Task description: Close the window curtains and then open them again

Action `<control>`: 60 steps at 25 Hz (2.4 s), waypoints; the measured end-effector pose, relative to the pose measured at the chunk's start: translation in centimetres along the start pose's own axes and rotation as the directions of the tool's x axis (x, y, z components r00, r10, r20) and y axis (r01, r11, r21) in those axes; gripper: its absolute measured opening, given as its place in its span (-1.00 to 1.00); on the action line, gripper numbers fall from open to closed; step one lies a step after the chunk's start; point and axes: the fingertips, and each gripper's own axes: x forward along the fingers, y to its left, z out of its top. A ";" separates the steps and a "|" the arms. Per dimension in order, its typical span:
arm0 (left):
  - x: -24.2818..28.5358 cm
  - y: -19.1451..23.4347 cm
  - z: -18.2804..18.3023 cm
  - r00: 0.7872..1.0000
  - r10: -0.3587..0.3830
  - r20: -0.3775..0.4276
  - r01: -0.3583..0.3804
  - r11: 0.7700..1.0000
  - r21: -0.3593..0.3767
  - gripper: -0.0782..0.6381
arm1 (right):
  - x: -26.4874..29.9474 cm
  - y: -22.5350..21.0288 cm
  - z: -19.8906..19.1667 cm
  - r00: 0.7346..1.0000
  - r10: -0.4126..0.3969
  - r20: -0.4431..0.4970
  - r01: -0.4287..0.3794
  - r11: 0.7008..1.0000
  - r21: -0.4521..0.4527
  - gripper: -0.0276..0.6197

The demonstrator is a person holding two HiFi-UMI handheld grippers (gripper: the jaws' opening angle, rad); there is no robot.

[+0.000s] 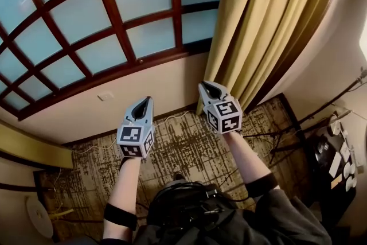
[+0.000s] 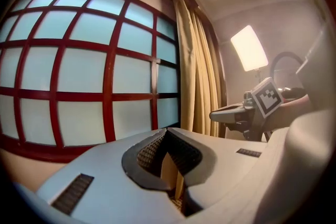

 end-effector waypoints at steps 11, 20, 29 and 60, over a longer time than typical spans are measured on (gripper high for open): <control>6.0 -1.2 5.9 0.988 -0.126 0.086 0.124 0.992 0.031 -0.78 | 1.6 -7.1 9.1 0.981 -0.159 0.114 0.163 0.986 -0.026 -0.21; 11.0 -4.7 10.8 0.977 -0.161 0.137 0.152 0.985 0.077 -0.78 | 1.4 -17.9 20.3 0.908 -0.294 0.297 0.317 0.948 -0.030 0.58; 19.9 -9.9 17.5 0.971 -0.155 0.181 0.139 0.985 0.100 -0.78 | 2.7 -29.0 33.3 0.839 -0.317 0.443 0.391 0.916 -0.085 0.77; 34.3 -9.8 26.3 0.965 0.036 0.259 -0.059 0.995 0.083 -0.78 | 10.0 -29.2 45.8 0.781 0.144 0.608 0.295 0.773 -0.562 -0.82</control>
